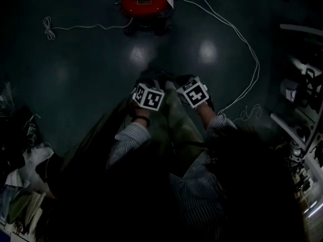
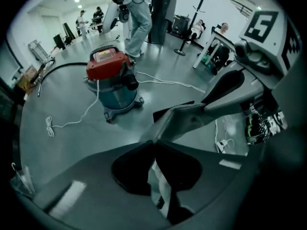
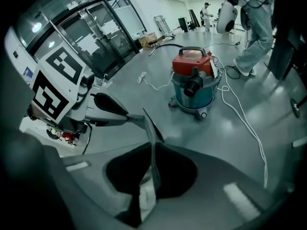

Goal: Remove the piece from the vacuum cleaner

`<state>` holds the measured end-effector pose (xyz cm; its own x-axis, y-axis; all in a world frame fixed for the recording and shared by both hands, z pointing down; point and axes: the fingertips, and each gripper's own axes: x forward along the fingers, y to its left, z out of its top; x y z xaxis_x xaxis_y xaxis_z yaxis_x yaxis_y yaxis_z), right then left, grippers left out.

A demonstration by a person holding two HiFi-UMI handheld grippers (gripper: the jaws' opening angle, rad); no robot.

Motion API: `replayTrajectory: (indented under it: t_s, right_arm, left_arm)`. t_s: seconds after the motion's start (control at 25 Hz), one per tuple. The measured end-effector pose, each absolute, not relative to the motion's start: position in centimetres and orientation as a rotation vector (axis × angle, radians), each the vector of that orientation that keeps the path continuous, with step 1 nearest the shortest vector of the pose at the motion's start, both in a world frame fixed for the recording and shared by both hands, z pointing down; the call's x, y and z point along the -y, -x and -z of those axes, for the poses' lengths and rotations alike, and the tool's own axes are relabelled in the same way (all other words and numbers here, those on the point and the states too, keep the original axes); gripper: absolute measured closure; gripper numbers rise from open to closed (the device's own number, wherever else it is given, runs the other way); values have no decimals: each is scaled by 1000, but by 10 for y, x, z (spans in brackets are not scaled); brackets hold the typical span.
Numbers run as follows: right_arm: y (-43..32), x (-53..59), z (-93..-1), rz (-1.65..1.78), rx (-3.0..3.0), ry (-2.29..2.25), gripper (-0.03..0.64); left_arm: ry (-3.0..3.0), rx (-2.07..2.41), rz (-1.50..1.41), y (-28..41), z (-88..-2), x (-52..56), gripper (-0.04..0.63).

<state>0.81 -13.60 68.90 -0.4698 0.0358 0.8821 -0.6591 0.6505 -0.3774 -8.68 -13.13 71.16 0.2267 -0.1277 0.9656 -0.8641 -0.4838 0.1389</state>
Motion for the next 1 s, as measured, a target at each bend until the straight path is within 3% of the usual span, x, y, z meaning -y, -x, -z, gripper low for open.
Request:
replayTrajectory:
  t_s: [0.44, 0.64, 0.8, 1.0]
  right_arm:
    - [8, 136, -503, -817, 2089, -568, 591]
    - [4, 142, -422, -809, 2232, -666, 591]
    - [8, 144, -384, -850, 2320, -765, 590]
    - [15, 157, -361, -822, 2372, -809, 591]
  left_arm:
    - [-1886, 1111, -975, 103, -520, 136, 566]
    - [-1921, 1145, -685, 94, -444, 122, 566]
    - [-1901, 1205, -455, 97, -407, 118, 566]
    - [-1959, 1252, -403, 104, -384, 135, 566]
